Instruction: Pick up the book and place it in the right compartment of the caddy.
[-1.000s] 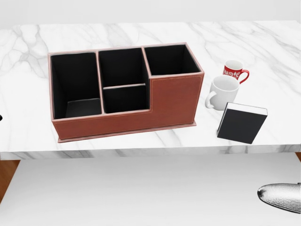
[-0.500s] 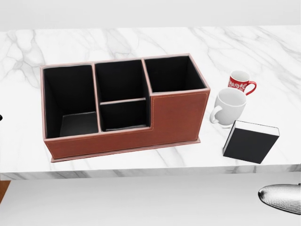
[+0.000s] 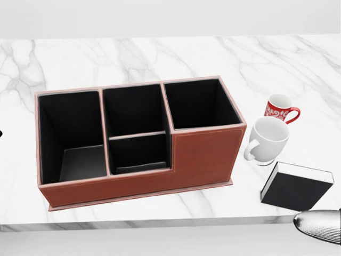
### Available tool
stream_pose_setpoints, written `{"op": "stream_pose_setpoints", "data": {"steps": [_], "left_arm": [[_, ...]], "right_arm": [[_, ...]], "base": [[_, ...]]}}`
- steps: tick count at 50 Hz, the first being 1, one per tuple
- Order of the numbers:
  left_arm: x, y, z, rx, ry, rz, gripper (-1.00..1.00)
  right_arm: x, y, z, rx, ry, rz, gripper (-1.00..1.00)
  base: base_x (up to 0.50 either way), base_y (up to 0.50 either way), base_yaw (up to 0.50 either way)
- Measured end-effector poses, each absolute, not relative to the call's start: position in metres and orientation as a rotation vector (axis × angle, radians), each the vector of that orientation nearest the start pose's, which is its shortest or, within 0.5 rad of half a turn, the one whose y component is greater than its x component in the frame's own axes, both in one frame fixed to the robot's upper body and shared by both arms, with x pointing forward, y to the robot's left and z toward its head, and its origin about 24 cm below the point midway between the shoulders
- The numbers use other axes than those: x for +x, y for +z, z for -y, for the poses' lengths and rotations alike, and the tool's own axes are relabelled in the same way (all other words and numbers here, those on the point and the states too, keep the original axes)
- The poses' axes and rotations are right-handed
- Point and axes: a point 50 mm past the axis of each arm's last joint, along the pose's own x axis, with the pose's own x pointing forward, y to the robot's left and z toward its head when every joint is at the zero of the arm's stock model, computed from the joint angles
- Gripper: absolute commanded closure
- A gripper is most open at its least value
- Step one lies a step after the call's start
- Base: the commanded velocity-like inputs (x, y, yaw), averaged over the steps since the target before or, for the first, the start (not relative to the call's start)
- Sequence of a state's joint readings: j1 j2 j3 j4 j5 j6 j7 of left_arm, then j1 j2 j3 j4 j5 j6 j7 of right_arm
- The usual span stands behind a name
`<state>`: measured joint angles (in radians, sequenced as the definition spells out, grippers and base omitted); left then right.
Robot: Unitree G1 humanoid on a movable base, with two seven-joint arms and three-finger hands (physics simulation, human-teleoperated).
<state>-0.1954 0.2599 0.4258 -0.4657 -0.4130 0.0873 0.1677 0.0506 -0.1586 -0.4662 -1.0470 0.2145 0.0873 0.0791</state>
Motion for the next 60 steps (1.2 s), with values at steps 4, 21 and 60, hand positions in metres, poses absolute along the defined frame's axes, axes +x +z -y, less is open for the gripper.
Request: {"op": "stream_pose_setpoints", "data": {"steps": [4, 21, 60], "left_arm": [[0.232, 0.21, -0.258, -0.152, 0.343, 0.662, -1.0], [0.232, 0.209, -0.258, -0.152, 0.343, 0.66, -1.0], [0.233, 0.208, -0.259, -0.154, 0.346, 0.653, -1.0]], "right_arm": [[0.137, 0.249, 0.209, -0.235, -0.166, 0.939, -1.0], [0.137, 0.248, 0.209, -0.243, -0.168, 0.938, -1.0], [0.134, 0.275, 0.206, -0.348, -0.047, 1.056, -1.0]], "base": [[0.24, 0.0, 0.0], [0.24, 0.0, 0.0], [0.09, 0.0, 0.0]]}}
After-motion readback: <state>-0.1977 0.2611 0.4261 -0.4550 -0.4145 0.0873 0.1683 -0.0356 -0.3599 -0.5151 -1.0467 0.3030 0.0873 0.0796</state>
